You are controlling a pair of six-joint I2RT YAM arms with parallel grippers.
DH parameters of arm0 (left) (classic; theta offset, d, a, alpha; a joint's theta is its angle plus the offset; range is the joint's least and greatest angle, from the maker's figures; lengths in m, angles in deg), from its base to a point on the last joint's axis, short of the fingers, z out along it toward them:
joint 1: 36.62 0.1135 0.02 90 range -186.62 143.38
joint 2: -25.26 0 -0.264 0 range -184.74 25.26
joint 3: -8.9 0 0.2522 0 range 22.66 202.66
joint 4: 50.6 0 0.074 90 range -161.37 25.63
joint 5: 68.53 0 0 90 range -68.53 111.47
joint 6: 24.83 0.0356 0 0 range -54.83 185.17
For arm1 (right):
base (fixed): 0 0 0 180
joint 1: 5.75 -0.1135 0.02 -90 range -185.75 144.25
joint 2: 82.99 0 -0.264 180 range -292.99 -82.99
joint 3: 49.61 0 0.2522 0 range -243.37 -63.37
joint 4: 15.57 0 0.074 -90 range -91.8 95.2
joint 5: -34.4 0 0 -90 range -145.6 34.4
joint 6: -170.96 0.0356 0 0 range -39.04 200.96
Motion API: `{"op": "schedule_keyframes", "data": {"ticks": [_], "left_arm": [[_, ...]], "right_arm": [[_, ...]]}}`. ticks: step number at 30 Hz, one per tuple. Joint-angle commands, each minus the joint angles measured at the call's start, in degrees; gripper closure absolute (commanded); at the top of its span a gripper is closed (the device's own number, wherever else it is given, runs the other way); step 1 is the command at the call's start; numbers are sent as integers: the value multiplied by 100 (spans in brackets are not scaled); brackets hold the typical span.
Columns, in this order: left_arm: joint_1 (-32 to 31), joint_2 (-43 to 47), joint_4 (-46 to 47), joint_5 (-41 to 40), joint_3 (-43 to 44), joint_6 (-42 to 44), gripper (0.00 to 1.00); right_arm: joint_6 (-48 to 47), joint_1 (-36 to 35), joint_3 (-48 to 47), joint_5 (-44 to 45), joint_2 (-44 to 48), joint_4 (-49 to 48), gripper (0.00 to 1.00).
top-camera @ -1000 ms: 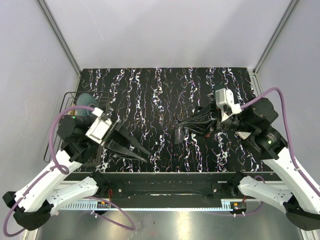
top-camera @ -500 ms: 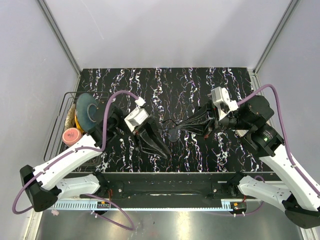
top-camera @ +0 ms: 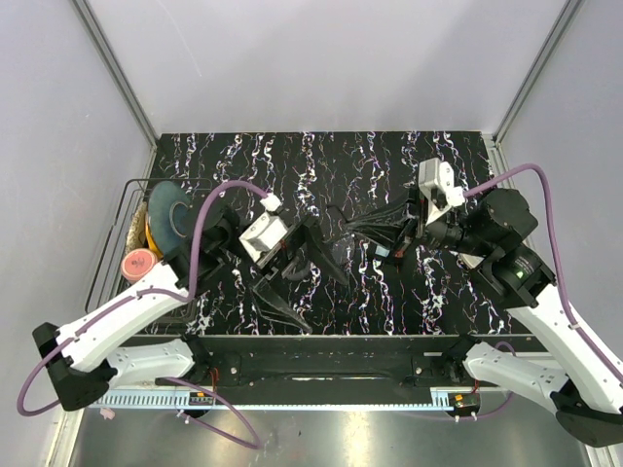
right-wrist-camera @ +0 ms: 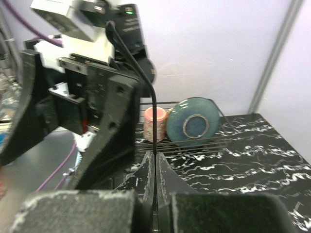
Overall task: Organize the sunglasses
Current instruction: Fold the left temple of the sunglasses on the sunglasses.
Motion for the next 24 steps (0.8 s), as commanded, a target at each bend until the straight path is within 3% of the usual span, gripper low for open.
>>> {"op": "schedule_keyframes", "data": {"ticks": [1,9,11,13,14,16,17,20,24], "left_arm": [[-11,755,-903,-674,286,1055,1],[-11,1627,-1657,-859,110,1652,1],[-11,1820,-2193,-1182,153,2229,7],[-2,1961,-2809,-1552,224,2435,21],[-2,1987,-2950,-1919,250,2522,37],[-11,1962,-3372,-2124,382,2655,57],[-2,1918,-3478,-2230,434,2681,72],[-11,1724,-3725,-2091,610,2690,84],[-11,1566,-3734,-1722,672,2717,90]], "right_arm": [[94,3,130,1100,156,-468,100],[173,3,262,1603,25,-600,100],[156,3,254,1560,24,-608,100],[68,-5,201,1350,24,-608,100],[24,3,175,1235,42,-574,100],[-125,12,70,805,103,-372,100],[-143,4,17,656,130,-275,100],[-485,3,-229,128,217,225,100],[-924,3,-519,-250,314,1103,100]]}}
